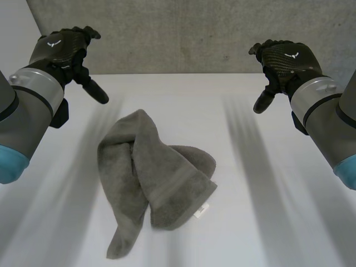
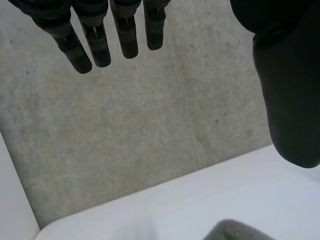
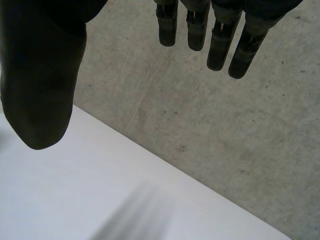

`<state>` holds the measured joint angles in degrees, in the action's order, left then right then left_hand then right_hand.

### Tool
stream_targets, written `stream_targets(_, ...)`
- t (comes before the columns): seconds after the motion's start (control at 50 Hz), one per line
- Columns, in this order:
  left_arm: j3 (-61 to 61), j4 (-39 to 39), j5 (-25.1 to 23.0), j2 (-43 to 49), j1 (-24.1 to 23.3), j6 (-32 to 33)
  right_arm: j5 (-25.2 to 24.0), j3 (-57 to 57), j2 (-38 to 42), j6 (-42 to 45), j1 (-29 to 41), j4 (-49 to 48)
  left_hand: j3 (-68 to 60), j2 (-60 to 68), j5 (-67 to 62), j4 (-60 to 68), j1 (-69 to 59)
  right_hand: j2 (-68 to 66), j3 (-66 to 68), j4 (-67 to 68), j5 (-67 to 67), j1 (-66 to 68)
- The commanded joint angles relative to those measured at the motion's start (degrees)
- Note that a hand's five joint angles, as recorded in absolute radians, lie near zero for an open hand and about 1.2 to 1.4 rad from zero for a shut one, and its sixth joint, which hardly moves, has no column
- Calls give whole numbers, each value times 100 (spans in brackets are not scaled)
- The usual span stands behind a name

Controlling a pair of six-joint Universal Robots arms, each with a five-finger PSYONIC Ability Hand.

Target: Fold the towel.

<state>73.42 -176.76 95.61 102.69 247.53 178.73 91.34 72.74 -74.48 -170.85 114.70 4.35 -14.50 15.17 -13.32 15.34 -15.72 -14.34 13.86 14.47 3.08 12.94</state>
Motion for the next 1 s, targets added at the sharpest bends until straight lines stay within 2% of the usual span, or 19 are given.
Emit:
stream_targets(0.02,-73,168,11,76,67,31,-11,-24,4,-27,-9,22,210,-277,1092,-293,332,434,-386,-447,-308,-294)
stream_targets(0.24,-29,195,2,76,76,66,-63,-15,4,-27,0,22,143,-210,1025,-226,265,434,-386,-447,-308,-294)
stream_targets(0.28,119,291,-24,41,6,110,-107,3,-5,95,26,31,-561,494,321,477,-439,434,-386,-447,-308,-294)
stream_targets(0.36,542,405,-42,-91,-12,110,-266,117,-14,386,53,57,-749,682,133,665,-627,434,-386,-447,-308,-294)
stream_targets(0.4,1084,414,-112,-406,-29,171,-694,379,-75,797,114,75,-816,749,66,733,-694,434,-386,-447,-308,-294)
stream_targets(0.42,1087,414,-112,-408,-29,171,-696,381,-75,799,114,75,-816,749,66,733,-694,434,-386,-447,-308,-294)
stream_targets(0.44,1400,414,-226,-564,-38,215,-983,537,-66,1016,114,127,-833,766,49,749,-711,434,-386,-447,-308,-294)
stream_targets(0.46,1403,414,-227,-566,-38,215,-986,539,-66,1019,114,128,-833,766,49,749,-711,434,-386,-447,-308,-294)
stream_targets(0.5,2059,405,-550,-828,-47,381,-1599,915,-57,1465,140,250,-933,866,-51,850,-811,434,-386,-447,-308,-294)
stream_targets(0.52,2063,405,-552,-830,-47,382,-1602,917,-57,1467,141,251,-934,867,-52,850,-812,434,-386,-447,-308,-294)
stream_targets(0.56,2692,371,-884,-1075,-47,618,-2205,1345,-40,1887,350,338,-934,867,-52,850,-812,434,-386,-447,-308,-294)
stream_targets(0.58,2695,370,-886,-1076,-47,620,-2208,1348,-40,1889,351,338,-934,867,-52,850,-812,434,-386,-447,-308,-294)
stream_targets(0.6,2983,362,-1008,-1154,-47,750,-2426,1548,4,2045,491,356,-934,867,-52,850,-812,434,-386,-447,-308,-294)
stream_targets(0.68,3460,300,-1141,-1269,-56,997,-2674,1857,92,2354,703,312,-934,867,-52,850,-812,434,-386,-447,-308,-294)
stream_targets(0.78,4144,-217,-1150,-1208,-82,1182,-3068,2234,337,2504,992,6,-1000,934,-118,917,-879,434,-386,-447,-308,-294)
stream_targets(0.86,4409,-587,-1150,-1033,-108,1182,-3464,2472,417,2548,1177,-338,-1839,1772,-957,1756,-1717,208,-160,-221,-82,-68)
stream_targets(1.0,4444,-816,-1114,-628,-126,1173,-3474,2464,671,2521,1248,-566,-1843,1776,-961,1759,-1721,-163,211,150,289,303)
